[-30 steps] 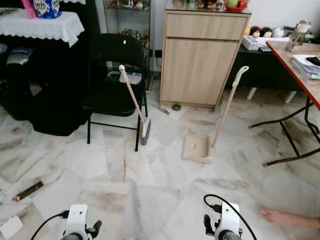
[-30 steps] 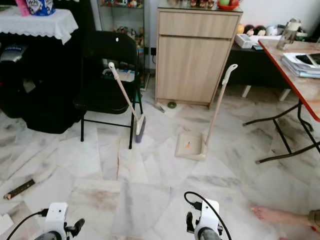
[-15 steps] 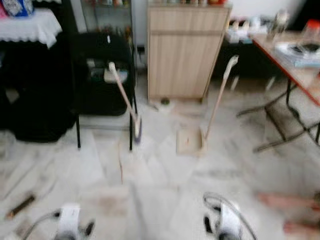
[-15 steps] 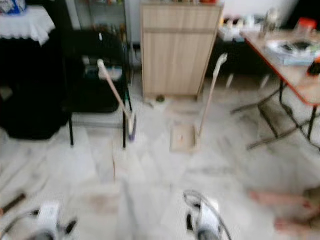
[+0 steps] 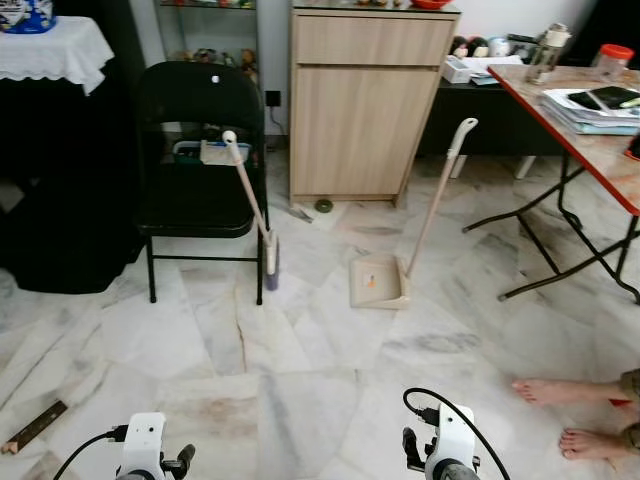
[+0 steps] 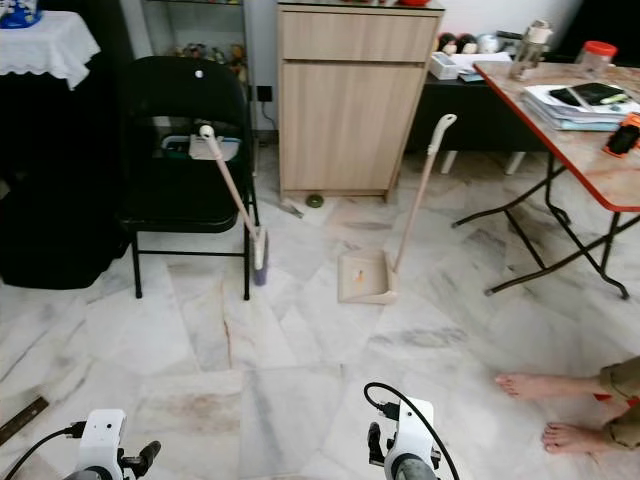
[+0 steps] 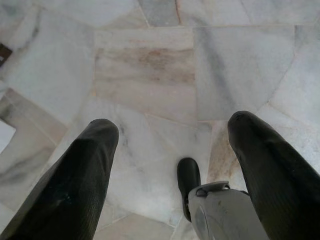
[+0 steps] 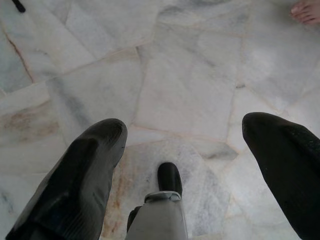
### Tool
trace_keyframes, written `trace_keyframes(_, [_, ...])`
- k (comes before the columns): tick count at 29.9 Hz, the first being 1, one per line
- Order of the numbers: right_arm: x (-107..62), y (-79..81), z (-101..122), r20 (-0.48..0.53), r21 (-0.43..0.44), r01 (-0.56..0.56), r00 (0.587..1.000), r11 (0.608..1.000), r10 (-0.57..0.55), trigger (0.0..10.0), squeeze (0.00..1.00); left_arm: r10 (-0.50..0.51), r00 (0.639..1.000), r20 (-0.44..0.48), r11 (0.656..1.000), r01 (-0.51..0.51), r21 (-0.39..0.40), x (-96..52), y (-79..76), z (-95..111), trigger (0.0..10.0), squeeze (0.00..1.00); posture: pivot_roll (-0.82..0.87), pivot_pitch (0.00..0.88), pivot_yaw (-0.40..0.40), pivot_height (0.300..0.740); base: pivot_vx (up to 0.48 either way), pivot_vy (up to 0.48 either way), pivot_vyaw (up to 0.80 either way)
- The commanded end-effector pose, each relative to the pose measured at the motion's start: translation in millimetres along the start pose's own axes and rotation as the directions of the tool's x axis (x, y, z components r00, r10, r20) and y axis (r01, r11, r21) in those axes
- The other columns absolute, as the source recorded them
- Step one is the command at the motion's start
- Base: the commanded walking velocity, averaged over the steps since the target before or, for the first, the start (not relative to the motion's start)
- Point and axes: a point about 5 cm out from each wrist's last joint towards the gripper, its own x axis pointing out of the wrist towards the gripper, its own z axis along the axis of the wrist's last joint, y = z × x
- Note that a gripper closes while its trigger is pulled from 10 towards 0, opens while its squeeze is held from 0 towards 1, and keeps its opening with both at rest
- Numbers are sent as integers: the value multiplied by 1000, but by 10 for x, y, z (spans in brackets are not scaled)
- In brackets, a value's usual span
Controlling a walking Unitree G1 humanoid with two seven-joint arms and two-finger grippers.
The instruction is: Sweep floor
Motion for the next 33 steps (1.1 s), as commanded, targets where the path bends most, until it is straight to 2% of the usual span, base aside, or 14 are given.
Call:
trace_keyframes(1, [0,-32,7,5,-3,7,1000,1000,-7,10000,0,-8,1000,-20,1000,9,11,2,-32,-31,10000,0,-22,19,-55,740,0,0,0])
trace_keyframes(4, [0,-22,4,3,-6,3,1000,1000,-3,10000,0,-30,1000,-5,999,30,18,51,-205,47,10000,0,-20,19,-56,740,80,0,0])
trace_keyframes(7, [-1,-15,3,3,-9,1,1000,1000,-1,10000,0,-34,999,0,999,34,19,62,-243,69,10000,0,-20,20,-55,740,80,0,0])
trace_keyframes(33, [-3,-5,-14,-5,-35,-9,1000,999,8,10000,0,-31,1000,3,999,31,25,60,-219,79,10000,0,-19,5,-59,740,285,0,0])
